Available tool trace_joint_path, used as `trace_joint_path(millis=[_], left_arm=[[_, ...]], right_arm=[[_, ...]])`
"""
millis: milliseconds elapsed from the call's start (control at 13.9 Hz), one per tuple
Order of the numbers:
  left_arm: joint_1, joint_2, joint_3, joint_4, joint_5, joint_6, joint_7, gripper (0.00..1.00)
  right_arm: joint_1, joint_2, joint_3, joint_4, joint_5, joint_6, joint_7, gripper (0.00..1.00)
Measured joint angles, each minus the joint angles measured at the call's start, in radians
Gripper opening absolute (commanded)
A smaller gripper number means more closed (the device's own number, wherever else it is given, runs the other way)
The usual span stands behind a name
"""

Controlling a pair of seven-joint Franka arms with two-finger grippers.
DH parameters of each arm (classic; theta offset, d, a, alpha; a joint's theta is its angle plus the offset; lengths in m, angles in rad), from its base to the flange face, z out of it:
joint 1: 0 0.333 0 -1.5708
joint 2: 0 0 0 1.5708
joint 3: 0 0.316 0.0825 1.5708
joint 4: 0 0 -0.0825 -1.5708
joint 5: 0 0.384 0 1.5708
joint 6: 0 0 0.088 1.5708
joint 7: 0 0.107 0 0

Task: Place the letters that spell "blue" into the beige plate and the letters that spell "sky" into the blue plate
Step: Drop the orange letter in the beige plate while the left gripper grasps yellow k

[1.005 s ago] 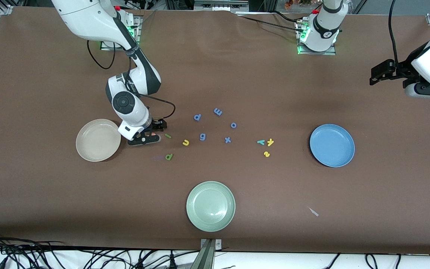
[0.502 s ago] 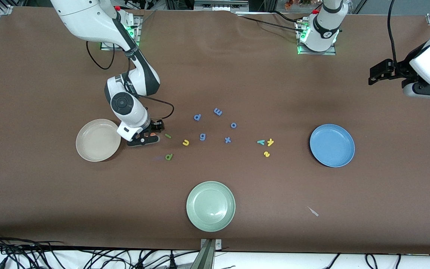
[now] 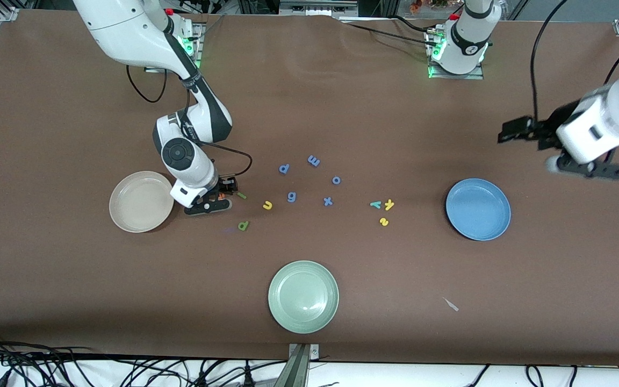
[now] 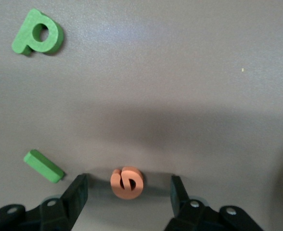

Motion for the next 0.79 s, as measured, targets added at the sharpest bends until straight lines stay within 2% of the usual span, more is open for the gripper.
trace_joint_path(millis=[215, 287, 502, 789], left_arm=[[-0.077, 0.013, -0.005, -0.152, -0.001, 0.225, -0.004, 1.0], [-0.095, 0.004, -0.005, -0.201, -0.001, 0.275, -0.004, 1.0], [-0.157, -0.006, 0.025, -0.291, 0.009, 0.324, -0.004, 1.0], [-0.308, 0.048, 0.121, -0.323, 0.111, 0.336, -0.003, 1.0]], right_arm=[[0.0, 0.0, 0.0, 0.007, 0.0, -0.003, -0.001, 0.48], [0.0, 0.001, 0.0, 0.007, 0.0, -0.003, -0.001, 0.47], [0.0, -0.002, 0.0, 0.008, 0.0, -0.004, -0.001, 0.35], [0.0, -0.004, 0.0, 0.009, 0.0, -0.004, -0.003, 0.2]])
